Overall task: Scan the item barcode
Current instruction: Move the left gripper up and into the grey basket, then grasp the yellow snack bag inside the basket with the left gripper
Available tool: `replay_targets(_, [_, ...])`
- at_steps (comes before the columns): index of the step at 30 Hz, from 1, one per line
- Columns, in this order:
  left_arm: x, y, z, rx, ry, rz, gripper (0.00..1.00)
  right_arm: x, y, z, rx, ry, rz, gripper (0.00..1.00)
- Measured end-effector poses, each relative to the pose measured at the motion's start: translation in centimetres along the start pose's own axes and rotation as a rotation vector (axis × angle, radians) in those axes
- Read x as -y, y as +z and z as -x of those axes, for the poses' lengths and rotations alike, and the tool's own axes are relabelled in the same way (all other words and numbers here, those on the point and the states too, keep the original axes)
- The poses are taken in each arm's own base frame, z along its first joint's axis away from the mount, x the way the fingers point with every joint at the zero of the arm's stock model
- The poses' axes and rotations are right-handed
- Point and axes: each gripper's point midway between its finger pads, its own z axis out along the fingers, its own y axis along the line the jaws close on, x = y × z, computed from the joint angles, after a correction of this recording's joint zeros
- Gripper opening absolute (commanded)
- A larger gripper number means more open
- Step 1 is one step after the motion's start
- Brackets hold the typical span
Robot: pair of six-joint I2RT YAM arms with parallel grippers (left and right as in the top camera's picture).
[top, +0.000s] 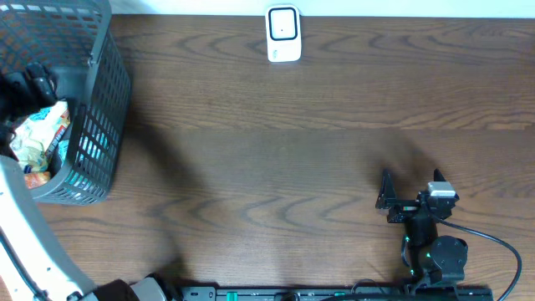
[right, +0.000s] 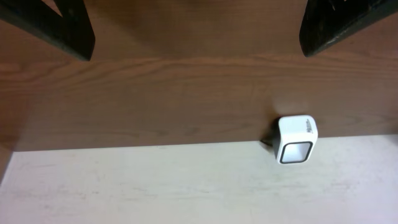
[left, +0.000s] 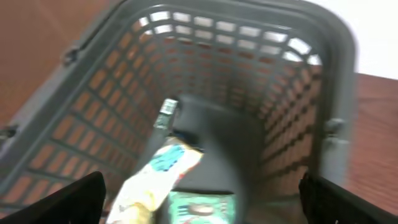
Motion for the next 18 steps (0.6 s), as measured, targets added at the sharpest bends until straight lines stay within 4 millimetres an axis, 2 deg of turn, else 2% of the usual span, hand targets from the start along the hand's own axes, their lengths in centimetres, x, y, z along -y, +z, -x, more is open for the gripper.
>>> replay_targets(5, [-2.1,0.2,-1.6,-0.069,0.007,0.083,0.98,0.0,0.0,0.0,0.0,0.0,0.0,0.99])
replay_targets(7, [-3.3,0.9,-2.5,-0.114,0.037,0.139,0.98,0.0,0.0,0.0,0.0,0.0,0.0,0.99])
replay_targets(11, [-5.7,4.0,-5.7,-0.269,0.102,0.223,0.98,0.0,0.0,0.0,0.0,0.0,0.0,0.99])
replay_targets(14, [-6.6,6.5,-8.2,-0.375,0.125,0.238,0.98,0.0,0.0,0.0,0.0,0.0,0.0,0.99])
replay_targets(18, [-7.2,8.0,-9.2,-0.414,0.136,0.248,0.98,0.0,0.0,0.0,0.0,0.0,0.0,0.99])
